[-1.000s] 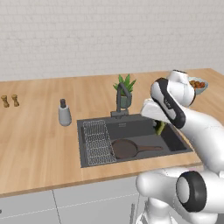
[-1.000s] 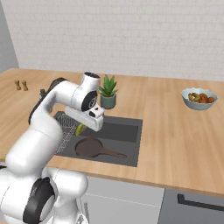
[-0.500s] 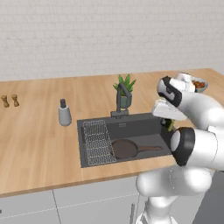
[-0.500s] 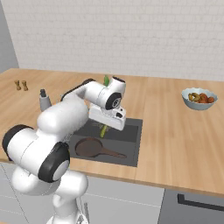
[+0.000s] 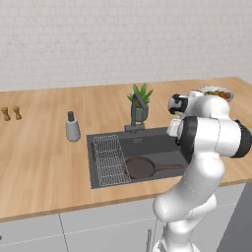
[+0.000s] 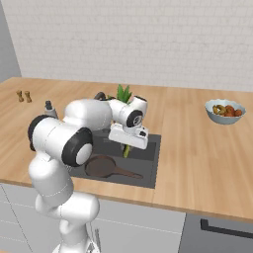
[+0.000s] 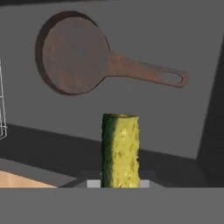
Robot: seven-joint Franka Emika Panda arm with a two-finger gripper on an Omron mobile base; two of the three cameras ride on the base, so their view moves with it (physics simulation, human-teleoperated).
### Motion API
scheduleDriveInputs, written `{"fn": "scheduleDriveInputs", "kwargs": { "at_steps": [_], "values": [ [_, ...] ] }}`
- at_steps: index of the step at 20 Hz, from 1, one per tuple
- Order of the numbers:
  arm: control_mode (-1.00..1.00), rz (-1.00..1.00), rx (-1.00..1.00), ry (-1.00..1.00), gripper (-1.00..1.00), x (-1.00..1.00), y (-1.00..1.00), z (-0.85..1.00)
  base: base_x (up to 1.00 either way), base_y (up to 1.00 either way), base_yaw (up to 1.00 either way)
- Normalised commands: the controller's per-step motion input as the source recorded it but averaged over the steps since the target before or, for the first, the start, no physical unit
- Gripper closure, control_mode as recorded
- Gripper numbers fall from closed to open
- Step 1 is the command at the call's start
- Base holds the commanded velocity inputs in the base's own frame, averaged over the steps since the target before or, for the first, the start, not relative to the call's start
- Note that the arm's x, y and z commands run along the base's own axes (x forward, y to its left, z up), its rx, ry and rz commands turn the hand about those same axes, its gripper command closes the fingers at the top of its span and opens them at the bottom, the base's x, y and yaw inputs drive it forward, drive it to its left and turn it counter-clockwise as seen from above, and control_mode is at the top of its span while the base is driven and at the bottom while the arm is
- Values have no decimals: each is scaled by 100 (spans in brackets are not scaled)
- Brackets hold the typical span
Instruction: Pick the pan and sponge and place them into the sink. Then turn on the water.
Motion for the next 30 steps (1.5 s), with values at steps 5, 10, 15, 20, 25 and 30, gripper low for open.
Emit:
{"fn": "scheduleDriveInputs", "kwargs": {
  "at_steps": [5, 10, 15, 20, 25, 30],
  "values": [
    [-100, 12, 0, -3, 100, 5, 0, -46, 0, 0, 0],
    [-100, 9, 7, -9, 100, 17, 0, -47, 0, 0, 0],
    [-100, 4, 8, -14, 100, 6, 7, -33, 0, 0, 0],
    [-100, 0, 5, -8, 100, 12, 23, -30, 0, 0, 0],
    [-100, 0, 5, 0, 100, 35, 9, -39, 0, 0, 0],
    [-100, 2, 8, -2, 100, 23, 0, -45, 0, 0, 0]
  ]
}}
